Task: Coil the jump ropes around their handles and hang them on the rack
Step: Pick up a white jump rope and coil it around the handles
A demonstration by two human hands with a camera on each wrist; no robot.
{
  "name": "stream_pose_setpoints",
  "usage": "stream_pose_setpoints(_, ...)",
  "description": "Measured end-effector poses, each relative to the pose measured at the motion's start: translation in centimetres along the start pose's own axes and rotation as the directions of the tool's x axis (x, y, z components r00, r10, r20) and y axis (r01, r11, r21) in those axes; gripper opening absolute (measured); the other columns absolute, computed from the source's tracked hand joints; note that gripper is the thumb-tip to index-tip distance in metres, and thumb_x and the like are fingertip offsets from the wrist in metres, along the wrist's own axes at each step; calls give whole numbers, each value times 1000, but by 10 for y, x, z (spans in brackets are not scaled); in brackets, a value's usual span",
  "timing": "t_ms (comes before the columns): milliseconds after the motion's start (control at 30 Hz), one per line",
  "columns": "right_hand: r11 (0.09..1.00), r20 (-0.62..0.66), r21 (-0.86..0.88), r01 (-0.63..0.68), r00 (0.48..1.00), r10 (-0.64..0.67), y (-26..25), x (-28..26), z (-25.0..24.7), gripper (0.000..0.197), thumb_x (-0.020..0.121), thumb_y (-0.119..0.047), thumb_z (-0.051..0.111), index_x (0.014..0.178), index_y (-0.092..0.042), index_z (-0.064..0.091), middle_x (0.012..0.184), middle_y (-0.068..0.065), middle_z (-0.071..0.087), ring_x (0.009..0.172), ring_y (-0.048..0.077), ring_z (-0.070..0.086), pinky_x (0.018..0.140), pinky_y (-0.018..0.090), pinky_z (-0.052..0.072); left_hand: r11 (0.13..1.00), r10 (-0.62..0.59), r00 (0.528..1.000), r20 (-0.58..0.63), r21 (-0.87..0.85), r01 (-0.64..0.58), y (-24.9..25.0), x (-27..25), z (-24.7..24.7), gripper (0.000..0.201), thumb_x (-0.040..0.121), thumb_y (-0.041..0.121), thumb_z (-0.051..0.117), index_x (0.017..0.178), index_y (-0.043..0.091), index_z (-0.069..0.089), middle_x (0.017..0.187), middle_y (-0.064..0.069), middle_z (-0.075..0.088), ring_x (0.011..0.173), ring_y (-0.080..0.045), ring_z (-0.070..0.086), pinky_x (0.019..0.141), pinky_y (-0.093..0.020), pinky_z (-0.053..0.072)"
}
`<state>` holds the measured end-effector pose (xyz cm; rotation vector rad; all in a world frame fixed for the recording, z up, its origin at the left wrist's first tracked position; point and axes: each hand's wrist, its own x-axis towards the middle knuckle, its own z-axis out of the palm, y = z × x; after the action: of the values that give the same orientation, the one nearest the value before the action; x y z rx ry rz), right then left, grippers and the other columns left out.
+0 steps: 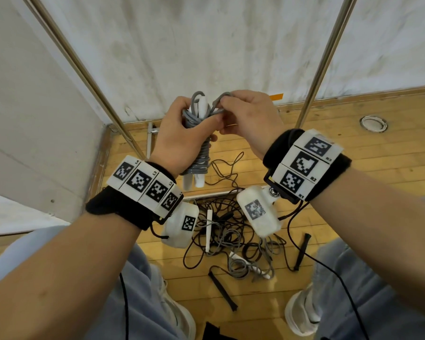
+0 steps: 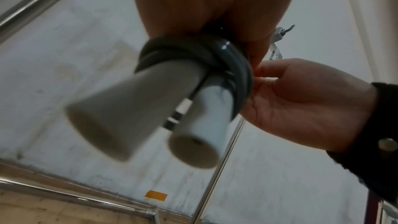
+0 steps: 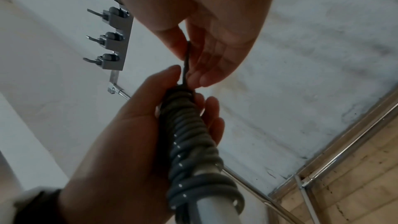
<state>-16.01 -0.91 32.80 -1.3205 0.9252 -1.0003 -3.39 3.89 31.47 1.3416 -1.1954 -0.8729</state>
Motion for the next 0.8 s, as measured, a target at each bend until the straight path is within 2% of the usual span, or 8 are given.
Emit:
stream_pose_setpoints(100, 998, -19, -53, 35, 999, -36, 2, -1, -1, 26, 95, -9, 48, 73, -8, 63, 60, 5, 62, 58, 19, 60, 60, 31, 53, 1000, 11, 1000, -19, 1, -11, -1, 1, 1, 24, 83, 13, 74, 92, 10, 51, 78, -5, 64, 63, -23, 66, 59, -29, 55)
stream_pose_setpoints(200, 997, -51, -69, 38, 998, -42, 2, 0, -2, 30, 96, -12, 47, 71, -13, 63, 57, -2, 62, 54, 13, 60, 57, 27, 53, 999, 31, 999, -34, 10, -31, 2, 1, 2, 18, 80, 4, 69, 84, 13, 54, 71, 0, 57, 58, -18, 58, 56, -28, 54)
stream_pose_setpoints(267, 999, -70, -39, 9, 998, -12, 2, 2, -4, 31, 97, -12, 46, 70, -13, 62, 56, -2, 60, 50, 12, 57, 53, 26, 51, 999, 33, 998, -52, 20, -31, 4, 0, 3, 15, 77, 2, 67, 80, 13, 57, 64, 3, 55, 52, -19, 57, 52, -31, 53)
stream_pose_setpoints(333, 1000, -84, -24, -13, 996, 11, 3, 4, -6, 31, 97, -12, 46, 70, -12, 62, 55, 0, 57, 48, 13, 55, 51, 26, 49, 999, 30, 997, -67, 21, -28, 5, -1, 4, 10, 75, 2, 68, 82, 6, 61, 63, -1, 56, 49, -19, 58, 49, -30, 51)
stream_pose_setpoints(433, 998, -113, -51, -28, 993, 22, 7, 7, -10, 31, 96, -13, 47, 70, -12, 63, 54, -1, 56, 47, 13, 53, 49, 25, 47, 1000, 5, 997, -75, 4, -5, 4, -4, 7, 13, 77, 4, 70, 89, -1, 67, 70, -12, 61, 52, -19, 61, 51, -26, 51)
stream_pose_setpoints(667, 997, -186, -65, -43, 982, 30, 9, 15, -14, 31, 95, -12, 48, 69, -12, 64, 50, -3, 55, 43, 11, 51, 49, 25, 46, 1000, -10, 1000, -30, -19, 9, 1, -4, 5, 4, 82, 10, 72, 86, 12, 72, 66, -2, 65, 56, -15, 65, 53, -20, 51)
stream_pose_setpoints(733, 996, -198, -77, -47, 980, 31, 9, 15, -15, 30, 95, -12, 48, 69, -12, 64, 51, -2, 54, 43, 11, 50, 50, 26, 46, 1000, -30, 1000, -8, -3, 30, -1, -3, 3, 3, 84, 14, 71, 86, 14, 71, 64, 2, 65, 57, -14, 67, 54, -22, 52)
stream_pose_setpoints(800, 993, -192, -111, -31, 981, 10, 9, 13, -14, 30, 96, -13, 47, 70, -12, 63, 54, -1, 54, 45, 12, 51, 51, 27, 48, 998, -36, 999, 10, 55, 35, -3, -1, 1, 2, 86, 20, 69, 87, 21, 68, 74, 1, 66, 64, -14, 68, 60, -28, 56)
